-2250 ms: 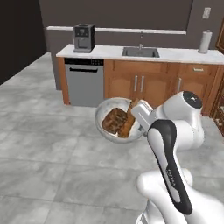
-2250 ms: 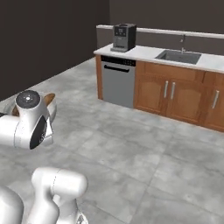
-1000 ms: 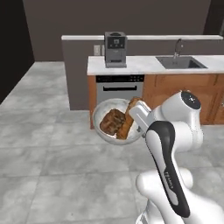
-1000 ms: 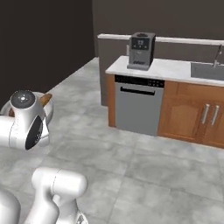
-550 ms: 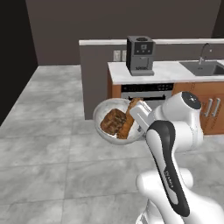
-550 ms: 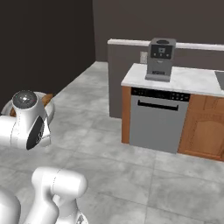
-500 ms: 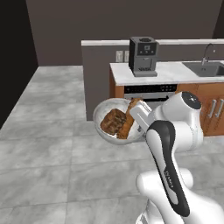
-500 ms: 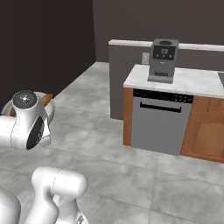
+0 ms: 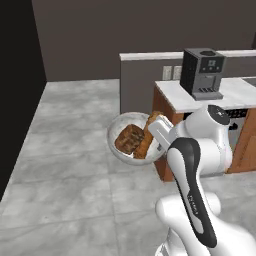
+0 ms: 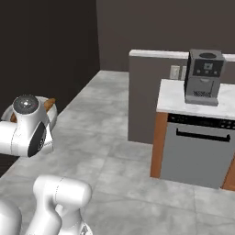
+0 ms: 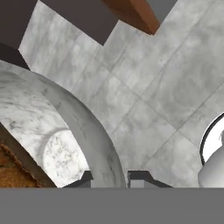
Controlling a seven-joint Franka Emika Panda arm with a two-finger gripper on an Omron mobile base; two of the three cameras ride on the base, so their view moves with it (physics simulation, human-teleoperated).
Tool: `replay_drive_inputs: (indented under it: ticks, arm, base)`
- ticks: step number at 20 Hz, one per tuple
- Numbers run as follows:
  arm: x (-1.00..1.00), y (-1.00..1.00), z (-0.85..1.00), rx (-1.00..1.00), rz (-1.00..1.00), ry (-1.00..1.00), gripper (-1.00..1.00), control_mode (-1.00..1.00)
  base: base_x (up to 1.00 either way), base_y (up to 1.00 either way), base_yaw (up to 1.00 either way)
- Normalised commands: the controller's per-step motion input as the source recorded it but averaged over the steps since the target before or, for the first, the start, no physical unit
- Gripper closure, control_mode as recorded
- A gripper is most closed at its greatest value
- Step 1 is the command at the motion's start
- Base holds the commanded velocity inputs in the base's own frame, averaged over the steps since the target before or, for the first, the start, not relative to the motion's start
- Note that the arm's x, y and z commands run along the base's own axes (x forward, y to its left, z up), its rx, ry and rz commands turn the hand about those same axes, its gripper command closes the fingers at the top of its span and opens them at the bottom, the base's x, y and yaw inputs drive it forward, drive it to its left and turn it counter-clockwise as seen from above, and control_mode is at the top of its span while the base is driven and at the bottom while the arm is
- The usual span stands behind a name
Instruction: Pick up the heated bread from the toaster oven and place it in the bowl. Then move the bread bowl to the dining counter.
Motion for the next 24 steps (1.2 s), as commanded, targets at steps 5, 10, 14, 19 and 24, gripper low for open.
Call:
replay_drive_inputs:
  ticks: [5, 10, 14, 19, 24]
  arm:
    - [0.00, 0.00, 0.00, 0.00, 0.00, 0.00, 1.00, 1.00]
    - [0.00, 0.00, 0.00, 0.00, 0.00, 0.00, 1.00, 1.00]
    - [0.00, 0.00, 0.00, 0.00, 0.00, 0.00, 1.00, 1.00]
    - [0.00, 0.00, 0.00, 0.00, 0.00, 0.00, 1.00, 1.00]
    - [0.00, 0.00, 0.00, 0.00, 0.00, 0.00, 1.00, 1.00]
  base:
    - [1.00, 1.00, -0.19]
    - [1.00, 1.00, -0.24]
    - [1.00, 0.92, -0.32]
    - [1.00, 0.93, -0.33]
    - [1.00, 0.95, -0.38]
